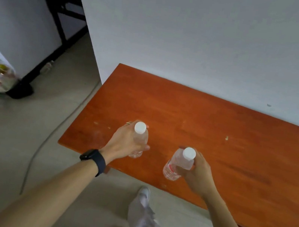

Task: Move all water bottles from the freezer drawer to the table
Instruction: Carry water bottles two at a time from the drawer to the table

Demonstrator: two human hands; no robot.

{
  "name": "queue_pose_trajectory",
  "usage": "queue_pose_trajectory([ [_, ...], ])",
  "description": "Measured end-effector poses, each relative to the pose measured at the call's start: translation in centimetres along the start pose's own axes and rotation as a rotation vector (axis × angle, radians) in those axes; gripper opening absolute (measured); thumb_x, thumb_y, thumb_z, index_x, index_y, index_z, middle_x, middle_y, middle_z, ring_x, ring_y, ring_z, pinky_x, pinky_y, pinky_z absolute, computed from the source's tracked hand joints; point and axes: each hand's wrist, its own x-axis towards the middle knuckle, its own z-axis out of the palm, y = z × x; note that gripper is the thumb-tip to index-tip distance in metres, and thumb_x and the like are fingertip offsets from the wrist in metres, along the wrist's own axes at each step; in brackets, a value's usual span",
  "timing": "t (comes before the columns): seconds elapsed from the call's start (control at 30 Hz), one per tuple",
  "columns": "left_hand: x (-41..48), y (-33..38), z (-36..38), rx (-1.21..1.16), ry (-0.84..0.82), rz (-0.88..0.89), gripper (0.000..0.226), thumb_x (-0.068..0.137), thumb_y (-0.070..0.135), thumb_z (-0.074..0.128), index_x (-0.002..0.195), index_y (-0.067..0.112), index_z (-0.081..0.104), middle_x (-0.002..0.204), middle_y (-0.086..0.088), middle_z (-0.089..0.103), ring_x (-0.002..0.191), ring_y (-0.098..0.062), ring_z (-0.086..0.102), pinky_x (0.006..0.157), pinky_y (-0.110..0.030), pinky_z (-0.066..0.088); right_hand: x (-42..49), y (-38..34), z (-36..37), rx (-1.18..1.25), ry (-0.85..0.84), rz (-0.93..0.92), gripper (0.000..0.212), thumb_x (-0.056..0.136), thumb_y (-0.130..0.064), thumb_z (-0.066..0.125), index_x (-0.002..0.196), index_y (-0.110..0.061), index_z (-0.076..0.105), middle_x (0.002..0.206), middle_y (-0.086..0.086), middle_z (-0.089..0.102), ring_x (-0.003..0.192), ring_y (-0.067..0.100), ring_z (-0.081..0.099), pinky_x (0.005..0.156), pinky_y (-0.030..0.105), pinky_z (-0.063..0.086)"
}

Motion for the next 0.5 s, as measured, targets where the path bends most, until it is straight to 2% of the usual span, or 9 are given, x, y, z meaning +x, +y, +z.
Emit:
queue_pose_trajectory([
  [0.13, 6.0, -2.4, -1.2, -0.026, 0.027, -0.087, 0.067, 0.069, 0.044, 0.089, 0.127, 0.032, 0.058, 0.130, 0.000, 0.060, 0.123, -0.021, 0.055, 0.102, -0.043, 0.050, 6.8, -0.3, 1.5, 0.005, -0.013, -0.026, 0.049, 0.076, -0.020, 0.083, 0.110, -0.041, 0.054, 0.106, -0.017, 0.058, 0.098, 0.006, 0.058, 0.080, 0.027, 0.049],
  [0.23, 10.3, -3.6, -2.5, -0.037, 0.028, -0.134, 0.065, 0.069, 0.045, 0.089, 0.126, 0.036, 0.057, 0.126, 0.000, 0.060, 0.117, -0.019, 0.057, 0.094, -0.033, 0.048, 11.9, -1.1, 2.4, 0.017, -0.023, 0.006, 0.048, 0.078, -0.024, 0.082, 0.115, -0.034, 0.054, 0.108, -0.015, 0.059, 0.097, 0.006, 0.060, 0.074, 0.022, 0.047],
  [0.33, 14.4, -4.6, -4.3, -0.011, 0.052, -0.124, 0.065, 0.073, 0.047, 0.086, 0.129, 0.033, 0.057, 0.122, 0.006, 0.064, 0.113, -0.015, 0.059, 0.087, -0.027, 0.045, 17.0, -2.5, 3.0, 0.087, -0.014, 0.069, 0.064, 0.078, -0.030, 0.083, 0.129, -0.025, 0.045, 0.109, -0.013, 0.061, 0.092, 0.006, 0.063, 0.065, 0.018, 0.047],
  [0.4, 16.9, -5.0, -5.3, -0.014, 0.086, -0.144, 0.066, 0.074, 0.049, 0.084, 0.132, 0.034, 0.055, 0.122, 0.010, 0.065, 0.111, -0.011, 0.060, 0.084, -0.025, 0.043, 20.1, -3.6, 3.4, 0.107, -0.018, 0.075, 0.072, 0.077, -0.030, 0.084, 0.134, -0.021, 0.041, 0.111, -0.011, 0.061, 0.093, 0.009, 0.063, 0.068, 0.020, 0.050],
  [0.5, 21.3, -5.6, -6.8, -0.007, 0.096, -0.166, 0.071, 0.075, 0.050, 0.084, 0.135, 0.032, 0.051, 0.120, 0.009, 0.066, 0.109, -0.012, 0.061, 0.087, -0.030, 0.048, 24.9, -5.3, 4.0, 0.071, -0.038, 0.044, 0.067, 0.077, -0.027, 0.085, 0.132, -0.021, 0.046, 0.118, -0.006, 0.062, 0.104, 0.016, 0.063, 0.085, 0.035, 0.055],
])
